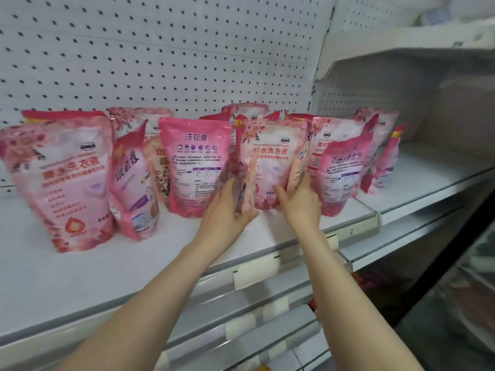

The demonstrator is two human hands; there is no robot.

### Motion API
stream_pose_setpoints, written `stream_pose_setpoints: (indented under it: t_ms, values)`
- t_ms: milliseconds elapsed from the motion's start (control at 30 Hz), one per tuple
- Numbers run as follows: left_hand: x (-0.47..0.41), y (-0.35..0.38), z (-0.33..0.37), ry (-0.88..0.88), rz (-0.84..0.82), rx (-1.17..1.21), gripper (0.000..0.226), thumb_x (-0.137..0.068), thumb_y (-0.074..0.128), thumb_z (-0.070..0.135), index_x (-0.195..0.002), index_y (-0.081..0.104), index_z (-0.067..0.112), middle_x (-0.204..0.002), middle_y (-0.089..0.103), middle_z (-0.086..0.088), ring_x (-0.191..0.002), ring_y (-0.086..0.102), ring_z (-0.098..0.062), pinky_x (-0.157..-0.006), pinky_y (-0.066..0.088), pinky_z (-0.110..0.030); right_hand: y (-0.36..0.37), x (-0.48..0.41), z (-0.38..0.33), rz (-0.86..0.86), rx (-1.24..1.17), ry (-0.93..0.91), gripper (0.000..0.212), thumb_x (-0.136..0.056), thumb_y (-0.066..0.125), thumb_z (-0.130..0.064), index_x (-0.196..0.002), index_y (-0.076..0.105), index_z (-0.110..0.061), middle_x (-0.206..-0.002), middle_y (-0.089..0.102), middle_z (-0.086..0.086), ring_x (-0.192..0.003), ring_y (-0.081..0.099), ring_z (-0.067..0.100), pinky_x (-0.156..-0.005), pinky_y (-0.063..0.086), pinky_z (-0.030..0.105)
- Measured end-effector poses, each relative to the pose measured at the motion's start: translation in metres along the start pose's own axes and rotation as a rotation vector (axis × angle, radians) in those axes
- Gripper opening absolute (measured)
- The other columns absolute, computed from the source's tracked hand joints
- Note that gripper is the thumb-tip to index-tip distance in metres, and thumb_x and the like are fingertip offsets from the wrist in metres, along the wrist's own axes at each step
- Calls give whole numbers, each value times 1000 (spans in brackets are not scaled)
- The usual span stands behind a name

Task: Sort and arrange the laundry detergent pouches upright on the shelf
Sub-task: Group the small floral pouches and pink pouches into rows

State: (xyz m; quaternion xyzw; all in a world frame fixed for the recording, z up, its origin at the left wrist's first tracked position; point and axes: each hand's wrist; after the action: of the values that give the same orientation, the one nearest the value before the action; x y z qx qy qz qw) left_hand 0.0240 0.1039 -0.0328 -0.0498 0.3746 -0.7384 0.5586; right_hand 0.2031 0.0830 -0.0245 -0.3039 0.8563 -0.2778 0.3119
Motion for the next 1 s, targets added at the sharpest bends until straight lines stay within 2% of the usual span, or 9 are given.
stream_pose_setpoints:
  t_ms: [167, 367, 433, 567, 667, 767, 833, 933, 1000]
  values:
    - [-13, 8, 2, -66, 47, -27, 50, -93, 57, 20, -140, 41, 12, -128, 62, -12, -116, 58, -33, -89, 44, -32, -1, 0, 3, 109, -29, -21, 34, -94, 53, -16, -126, 47, -8, -108, 66, 21, -99, 64, 43, -79, 47, 46]
    - [8, -15, -8, -93, 139, -131, 39, -98, 43, 9, -137, 44, 6, -125, 62, -18, -110, 58, -39, -75, 36, -29, -13, 32, 22, 22, -342, -66, 25, -87, 53, -14, -112, 57, -17, -95, 69, 4, -89, 66, 29, -77, 55, 48]
    - [19, -19, -6, -37, 145, -147, 47, -97, 42, 8, -143, 36, 13, -132, 58, -15, -115, 56, -37, -78, 37, -28, -13, 39, 20, -56, -468, -44, 21, -88, 53, -9, -107, 61, -15, -97, 69, 1, -92, 67, 21, -75, 57, 41]
    - [34, -18, 0, 88, -34, -84, 88, -76, 59, 17, -152, 15, 29, -149, 37, 1, -132, 41, -19, -107, 41, -37, -7, 37, 12, -197, -565, -129, 28, -89, 59, -4, -110, 60, -22, -102, 68, -9, -97, 66, 8, -65, 50, 11]
    - [34, -23, 6, -1, -111, 150, 82, -76, 63, 21, -146, 23, 38, -141, 40, 14, -125, 45, -8, -99, 46, -30, -8, 27, 16, -201, -640, -140, 31, -87, 60, -1, -111, 58, -20, -106, 70, -5, -100, 67, 11, -73, 54, 22]
    - [25, -27, 5, 12, -31, 112, 80, -86, 65, 14, -149, 20, 34, -132, 47, 15, -115, 52, -9, -90, 47, -17, -14, 21, 17, -256, -739, -149, 30, -91, 64, -6, -119, 58, -16, -109, 72, -6, -99, 69, 8, -78, 57, 29]
    - [18, -30, 9, 4, -73, 160, 85, -87, 67, 17, -152, 15, 30, -133, 46, 17, -117, 50, -5, -88, 45, -9, -18, 18, 15, -290, -741, -166, 26, -92, 67, -12, -117, 63, -16, -106, 74, -5, -95, 71, 7, -75, 58, 30]
    - [4, -29, 5, -2, -177, 269, 100, -77, 72, 30, -153, 7, 34, -144, 39, 19, -129, 44, -5, -106, 41, -30, -22, 13, 17, -305, -708, -173, 20, -92, 66, -13, -112, 67, -16, -100, 75, -7, -88, 72, 8, -72, 59, 33]
    - [-3, -27, 3, -33, -206, 337, 103, -72, 77, 31, -152, 12, 35, -147, 43, 13, -130, 46, -7, -107, 42, -36, -25, 11, 18, -320, -723, -172, 21, -92, 67, -14, -113, 67, -14, -100, 76, -7, -89, 72, 9, -73, 59, 31]
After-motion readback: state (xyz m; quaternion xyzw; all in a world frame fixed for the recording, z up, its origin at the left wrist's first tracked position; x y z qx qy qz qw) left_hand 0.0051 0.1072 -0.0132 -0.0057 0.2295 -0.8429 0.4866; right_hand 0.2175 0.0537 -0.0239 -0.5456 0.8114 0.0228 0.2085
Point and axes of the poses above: each hand's wrist, its own x-axis away from the middle knuckle, its own y-axis out of the palm, z = x × y
